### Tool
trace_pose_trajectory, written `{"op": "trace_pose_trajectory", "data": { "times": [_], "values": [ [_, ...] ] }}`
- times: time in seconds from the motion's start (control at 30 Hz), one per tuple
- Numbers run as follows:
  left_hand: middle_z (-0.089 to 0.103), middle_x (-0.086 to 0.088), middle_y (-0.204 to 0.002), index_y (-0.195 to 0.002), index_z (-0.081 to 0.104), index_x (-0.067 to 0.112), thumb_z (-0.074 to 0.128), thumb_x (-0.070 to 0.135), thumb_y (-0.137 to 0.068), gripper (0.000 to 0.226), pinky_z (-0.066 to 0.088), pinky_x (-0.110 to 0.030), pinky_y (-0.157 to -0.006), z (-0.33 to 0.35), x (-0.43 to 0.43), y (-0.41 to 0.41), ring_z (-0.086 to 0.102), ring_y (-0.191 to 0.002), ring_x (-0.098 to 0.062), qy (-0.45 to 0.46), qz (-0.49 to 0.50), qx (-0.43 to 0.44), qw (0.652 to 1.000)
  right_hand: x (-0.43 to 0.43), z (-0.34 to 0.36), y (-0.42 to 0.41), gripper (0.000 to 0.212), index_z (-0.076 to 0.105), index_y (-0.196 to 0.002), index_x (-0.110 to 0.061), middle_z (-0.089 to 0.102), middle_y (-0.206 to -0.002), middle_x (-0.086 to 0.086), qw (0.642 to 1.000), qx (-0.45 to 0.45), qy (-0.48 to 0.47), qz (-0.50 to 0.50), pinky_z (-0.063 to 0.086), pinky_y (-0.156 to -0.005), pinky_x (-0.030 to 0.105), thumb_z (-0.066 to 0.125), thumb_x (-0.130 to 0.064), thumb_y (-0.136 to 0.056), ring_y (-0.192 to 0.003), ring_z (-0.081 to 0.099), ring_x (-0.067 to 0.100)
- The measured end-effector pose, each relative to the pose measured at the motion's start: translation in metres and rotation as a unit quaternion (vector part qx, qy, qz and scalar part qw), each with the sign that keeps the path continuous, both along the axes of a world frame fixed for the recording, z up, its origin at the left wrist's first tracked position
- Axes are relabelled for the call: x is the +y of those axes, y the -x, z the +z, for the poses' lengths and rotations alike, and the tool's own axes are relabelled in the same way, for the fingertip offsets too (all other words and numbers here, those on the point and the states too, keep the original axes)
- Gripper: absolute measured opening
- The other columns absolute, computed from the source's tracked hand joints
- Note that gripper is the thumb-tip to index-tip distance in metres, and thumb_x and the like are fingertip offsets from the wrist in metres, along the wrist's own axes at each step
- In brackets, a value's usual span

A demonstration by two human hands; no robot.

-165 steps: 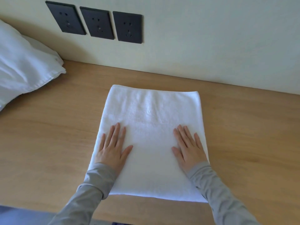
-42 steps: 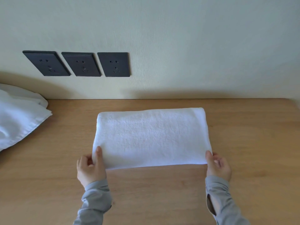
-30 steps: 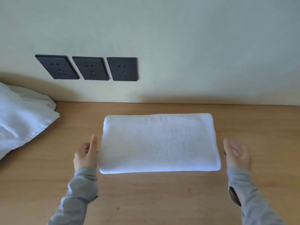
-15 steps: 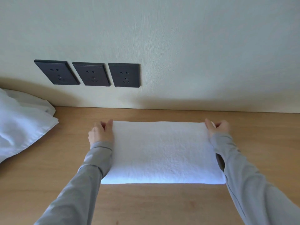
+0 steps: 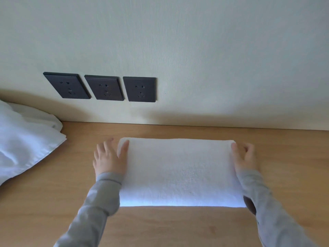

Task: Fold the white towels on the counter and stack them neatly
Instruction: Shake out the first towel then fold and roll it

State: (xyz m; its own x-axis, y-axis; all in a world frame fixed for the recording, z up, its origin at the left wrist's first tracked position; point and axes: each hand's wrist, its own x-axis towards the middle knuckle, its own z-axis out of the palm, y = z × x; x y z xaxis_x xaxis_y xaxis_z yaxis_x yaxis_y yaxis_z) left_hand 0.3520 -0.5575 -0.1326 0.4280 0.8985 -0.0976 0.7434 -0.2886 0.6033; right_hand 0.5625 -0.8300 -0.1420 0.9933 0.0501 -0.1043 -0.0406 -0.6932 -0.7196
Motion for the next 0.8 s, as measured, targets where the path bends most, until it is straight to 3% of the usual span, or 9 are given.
{"op": "trace_pose_trajectory", "data": {
  "times": [0.13,0.3,0.37,0.43,0.5,0.57,0.67,0.73,0.8],
  "values": [
    [0.036,-0.011,-0.15,-0.142,0.04,0.014,0.013,0.059,-0.092,0.072,0.03,-0.049,-0.109,0.009,-0.075,0.011,0.034,-0.138,-0.032,-0.191,-0.248,0.073,0.947,0.005,0.009,0.076,0.047,0.049,-0.132,-0.004,0.045,-0.142,0.014,0.957,-0.201,0.104,0.182,0.026,-0.109,0.048,0.042,-0.029,-0.094,-0.135,0.036,0.034],
    [0.032,-0.004,-0.152,-0.142,0.04,0.021,0.019,0.048,-0.093,0.06,0.028,-0.052,-0.112,-0.011,-0.112,0.003,0.03,-0.139,-0.026,-0.213,-0.366,0.154,0.893,0.029,-0.008,0.12,0.055,0.04,-0.141,-0.011,0.035,-0.149,0.005,0.873,-0.224,0.262,0.344,0.015,-0.11,0.046,0.025,-0.034,-0.093,-0.137,0.032,0.027],
    [0.026,-0.003,-0.154,-0.145,0.033,0.022,0.015,0.048,-0.093,0.061,0.023,-0.052,-0.113,-0.013,-0.109,0.002,0.024,-0.141,-0.026,-0.197,-0.367,0.179,0.891,0.029,-0.011,0.117,0.057,0.031,-0.145,-0.014,0.024,-0.153,0.001,0.869,-0.209,0.286,0.346,0.011,-0.116,0.044,0.018,-0.037,-0.094,-0.142,0.02,0.023],
    [0.0,0.0,-0.159,-0.15,0.004,0.027,0.003,0.05,-0.093,0.061,-0.001,-0.047,-0.116,-0.015,-0.106,0.002,-0.003,-0.145,-0.024,-0.202,-0.381,0.19,0.882,0.028,-0.013,0.114,0.057,0.015,-0.148,-0.019,0.003,-0.155,-0.006,0.873,-0.197,0.263,0.362,-0.001,-0.118,0.04,0.011,-0.041,-0.096,-0.145,0.0,0.016],
    [-0.013,0.002,-0.158,-0.147,-0.01,0.028,0.003,0.051,-0.094,0.06,-0.013,-0.041,-0.116,-0.014,-0.109,0.009,-0.018,-0.143,-0.021,-0.185,-0.383,0.14,0.894,0.023,-0.008,0.121,0.053,0.022,-0.147,-0.014,0.008,-0.155,-0.004,0.912,-0.172,0.158,0.338,0.001,-0.118,0.036,0.034,-0.032,-0.099,-0.146,0.004,0.015],
    [0.02,-0.009,-0.156,-0.148,0.023,0.019,0.032,0.045,-0.096,0.059,0.013,-0.043,-0.117,-0.008,-0.123,0.025,0.014,-0.145,-0.029,-0.119,-0.296,-0.007,0.948,0.009,-0.005,0.135,0.048,0.045,-0.134,-0.004,0.042,-0.142,0.01,0.964,-0.171,0.012,0.205,0.026,-0.112,0.035,0.06,-0.014,-0.089,-0.135,0.035,0.024],
    [0.054,-0.005,-0.108,-0.116,0.053,0.012,0.067,0.025,-0.084,0.038,0.045,-0.044,-0.091,-0.006,-0.152,0.058,0.054,-0.099,-0.028,0.055,0.045,-0.234,0.97,-0.019,-0.013,0.168,0.028,0.056,-0.108,-0.007,0.058,-0.105,0.013,0.985,-0.089,-0.126,-0.075,0.05,-0.08,0.023,0.067,-0.007,-0.083,-0.098,0.058,0.034],
    [0.054,-0.006,-0.105,-0.122,0.047,0.005,0.073,0.019,-0.079,0.052,0.045,-0.04,-0.086,-0.006,-0.163,0.067,0.055,-0.094,-0.026,0.321,0.249,-0.263,0.875,-0.03,-0.02,0.186,0.024,0.055,-0.106,-0.007,0.06,-0.103,0.017,0.944,0.076,-0.232,-0.223,0.05,-0.062,0.011,0.065,-0.012,-0.085,-0.083,0.06,0.029],
    [0.053,-0.017,-0.122,-0.136,0.037,-0.002,0.071,0.022,-0.082,0.067,0.045,-0.038,-0.092,-0.011,-0.163,0.066,0.054,-0.112,-0.03,0.519,0.306,-0.268,0.752,-0.028,-0.027,0.19,0.037,0.051,-0.118,0.002,0.058,-0.112,0.023,0.846,0.244,-0.36,-0.31,0.056,-0.068,0.02,0.063,-0.014,-0.087,-0.086,0.061,0.028]
  ]
}}
